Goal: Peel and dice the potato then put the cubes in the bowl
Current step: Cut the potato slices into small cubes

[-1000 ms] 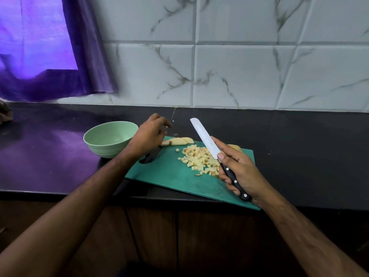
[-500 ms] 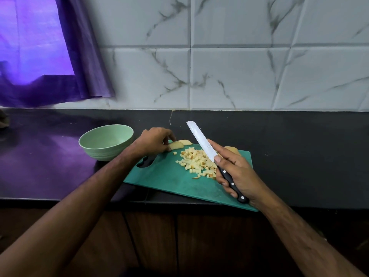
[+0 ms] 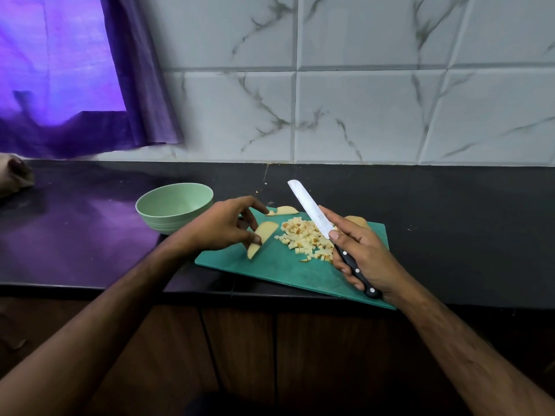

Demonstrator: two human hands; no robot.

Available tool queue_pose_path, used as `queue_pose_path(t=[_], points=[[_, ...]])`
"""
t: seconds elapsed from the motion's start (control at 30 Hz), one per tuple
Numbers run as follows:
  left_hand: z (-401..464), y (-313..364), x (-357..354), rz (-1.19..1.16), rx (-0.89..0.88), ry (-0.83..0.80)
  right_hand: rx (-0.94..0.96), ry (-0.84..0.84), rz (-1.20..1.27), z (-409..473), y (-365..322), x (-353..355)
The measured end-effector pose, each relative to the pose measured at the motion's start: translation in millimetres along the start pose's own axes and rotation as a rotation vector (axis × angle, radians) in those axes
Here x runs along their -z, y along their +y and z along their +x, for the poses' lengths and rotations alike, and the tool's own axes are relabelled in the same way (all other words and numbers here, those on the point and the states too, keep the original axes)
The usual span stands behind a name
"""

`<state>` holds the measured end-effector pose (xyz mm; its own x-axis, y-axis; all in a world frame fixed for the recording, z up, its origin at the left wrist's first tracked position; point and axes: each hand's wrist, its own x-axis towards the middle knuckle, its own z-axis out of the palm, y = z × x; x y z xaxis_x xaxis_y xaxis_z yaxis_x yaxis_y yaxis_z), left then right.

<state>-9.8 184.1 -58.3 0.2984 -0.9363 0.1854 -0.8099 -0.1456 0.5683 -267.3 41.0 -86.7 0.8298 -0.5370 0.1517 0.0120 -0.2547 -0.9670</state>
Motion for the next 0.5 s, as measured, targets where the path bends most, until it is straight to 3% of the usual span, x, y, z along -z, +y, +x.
queue_pose_path(t=[0.13, 0.3, 0.37, 0.5], points=[[-5.6, -6.5, -8.7, 0.191, 0.002, -0.043, -0.003, -0.009, -0.051, -2.0, -1.9, -4.6], [-12.9, -22.1, -3.3, 0.438, -0.130, -0.111, -0.017, -0.030, -0.165, -3.8, -4.0, -8.8], [-17.3, -23.3, -0.8, 0.455, -0.150, -0.141, -0.037, -0.043, -0.213, -4.2, -7.1, -10.2], [-21.0, -25.4, -11.7, 0.377, -0.174, -0.036, -0.088, -0.130, -0.475, -3.4, -20.3, -14.8]])
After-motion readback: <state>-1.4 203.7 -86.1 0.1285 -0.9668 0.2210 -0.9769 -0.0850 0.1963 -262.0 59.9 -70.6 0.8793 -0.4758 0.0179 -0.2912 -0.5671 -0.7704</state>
